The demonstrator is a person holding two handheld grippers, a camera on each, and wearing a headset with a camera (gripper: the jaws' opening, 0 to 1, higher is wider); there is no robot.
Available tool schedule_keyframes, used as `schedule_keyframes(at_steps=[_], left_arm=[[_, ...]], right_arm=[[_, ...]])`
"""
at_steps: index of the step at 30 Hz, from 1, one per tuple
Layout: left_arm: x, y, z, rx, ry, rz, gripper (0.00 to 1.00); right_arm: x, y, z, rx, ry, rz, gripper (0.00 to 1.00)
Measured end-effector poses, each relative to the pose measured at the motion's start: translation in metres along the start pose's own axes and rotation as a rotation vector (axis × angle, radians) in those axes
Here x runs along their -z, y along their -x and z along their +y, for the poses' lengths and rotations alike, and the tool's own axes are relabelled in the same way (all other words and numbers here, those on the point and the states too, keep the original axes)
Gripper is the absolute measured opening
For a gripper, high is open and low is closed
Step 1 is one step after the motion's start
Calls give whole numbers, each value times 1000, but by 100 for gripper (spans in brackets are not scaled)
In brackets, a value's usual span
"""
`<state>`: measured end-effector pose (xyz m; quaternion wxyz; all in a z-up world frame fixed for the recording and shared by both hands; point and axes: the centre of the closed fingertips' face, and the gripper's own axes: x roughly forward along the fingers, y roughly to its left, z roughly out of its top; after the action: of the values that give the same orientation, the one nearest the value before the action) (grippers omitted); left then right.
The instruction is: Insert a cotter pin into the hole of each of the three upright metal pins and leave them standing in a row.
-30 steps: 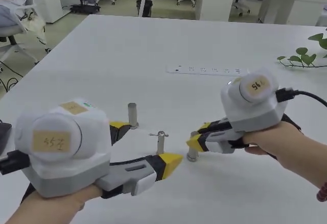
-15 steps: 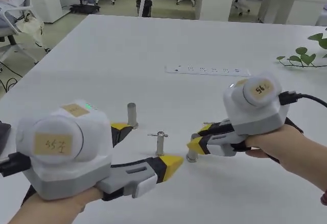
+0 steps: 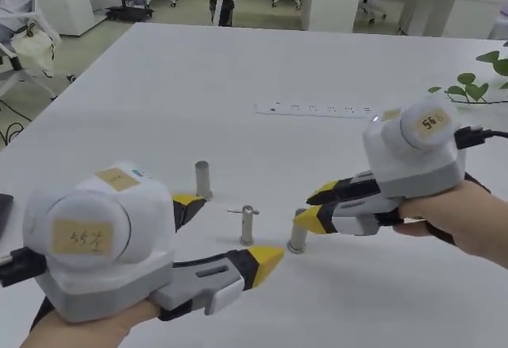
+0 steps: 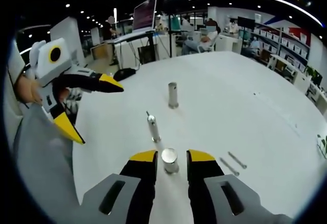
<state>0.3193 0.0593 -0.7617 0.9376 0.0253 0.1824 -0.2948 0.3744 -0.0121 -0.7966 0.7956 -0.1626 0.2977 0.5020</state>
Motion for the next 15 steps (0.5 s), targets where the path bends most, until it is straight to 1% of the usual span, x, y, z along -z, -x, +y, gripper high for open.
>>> schedule_keyframes(at_steps=[4,8,10,11,12,15], left_arm=[[0,-1,-1,1,-8,-2,65],[1,-1,-1,-3,-8,-6,64],[1,-2,0,-4,-5,-7,63],[2,-2,0,-6,-6,-6,63],[2,-2,0,-6,-8,-6,62],[2,-2,2,-11,-11,-11,61]], right_arm=[[0,6,-2,-13,-5,-6,24],[2,9,-10,-7,-10,-4,23],[8,10,-19,14,2,21,23],[13,10,-25,31,23,47,23],[16,11,-29,42,39,62,23],[25,8,-39,55,54,93,22]])
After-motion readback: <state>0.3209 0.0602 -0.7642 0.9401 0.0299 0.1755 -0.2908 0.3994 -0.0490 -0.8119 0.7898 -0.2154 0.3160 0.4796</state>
